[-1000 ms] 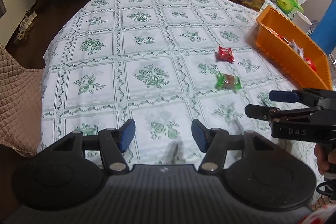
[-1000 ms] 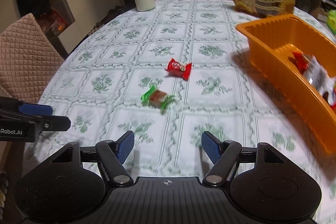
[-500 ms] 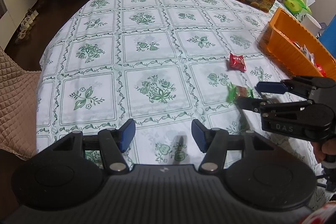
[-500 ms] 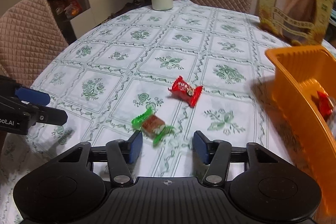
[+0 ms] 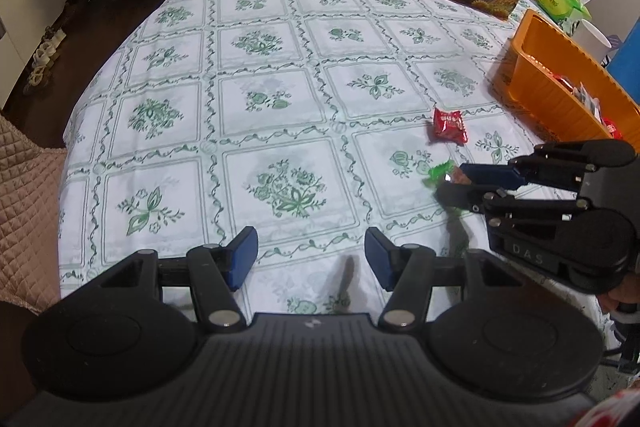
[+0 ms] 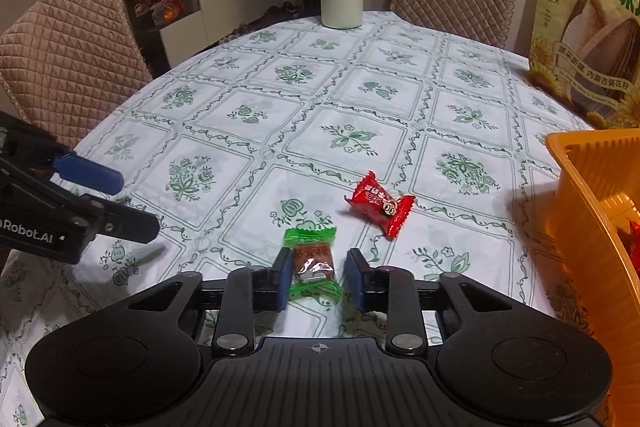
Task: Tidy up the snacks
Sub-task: 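Grasp the green-wrapped candy with the right tool while the left tool grasps the red candy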
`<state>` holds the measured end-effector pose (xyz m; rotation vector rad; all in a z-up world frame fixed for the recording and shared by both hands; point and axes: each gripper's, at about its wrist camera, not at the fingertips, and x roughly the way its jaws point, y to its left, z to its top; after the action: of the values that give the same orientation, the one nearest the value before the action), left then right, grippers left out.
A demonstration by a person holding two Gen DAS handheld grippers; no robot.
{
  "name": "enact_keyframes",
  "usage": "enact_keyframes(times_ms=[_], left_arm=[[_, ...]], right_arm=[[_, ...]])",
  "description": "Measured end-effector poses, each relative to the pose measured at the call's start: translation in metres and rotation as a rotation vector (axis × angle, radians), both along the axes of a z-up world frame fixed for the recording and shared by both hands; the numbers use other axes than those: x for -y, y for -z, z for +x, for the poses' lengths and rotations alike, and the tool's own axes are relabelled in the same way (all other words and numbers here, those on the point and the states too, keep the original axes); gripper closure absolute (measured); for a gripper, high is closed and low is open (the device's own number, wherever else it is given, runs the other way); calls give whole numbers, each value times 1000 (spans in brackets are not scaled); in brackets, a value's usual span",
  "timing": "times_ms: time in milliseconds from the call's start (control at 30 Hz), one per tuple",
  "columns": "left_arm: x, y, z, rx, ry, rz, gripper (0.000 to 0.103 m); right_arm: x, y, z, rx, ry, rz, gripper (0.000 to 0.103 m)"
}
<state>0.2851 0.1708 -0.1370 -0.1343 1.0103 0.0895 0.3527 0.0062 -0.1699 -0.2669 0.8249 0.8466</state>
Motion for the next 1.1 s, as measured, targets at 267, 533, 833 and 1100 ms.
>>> enact_keyframes(times_ms=[267,533,833,1100], left_arm=[[18,-2,17,68,135,26,47],[54,3,54,146,362,95,47],[90,12,90,204,585,220,48],[101,26,98,163,693,235,62]], right_arm=[[18,-3,0,-34,99,34,82],[68,-12,11,-85,302,75,82],[118,-17,11,-142,462,113,82],[135,-18,7,-164,511,117,82]])
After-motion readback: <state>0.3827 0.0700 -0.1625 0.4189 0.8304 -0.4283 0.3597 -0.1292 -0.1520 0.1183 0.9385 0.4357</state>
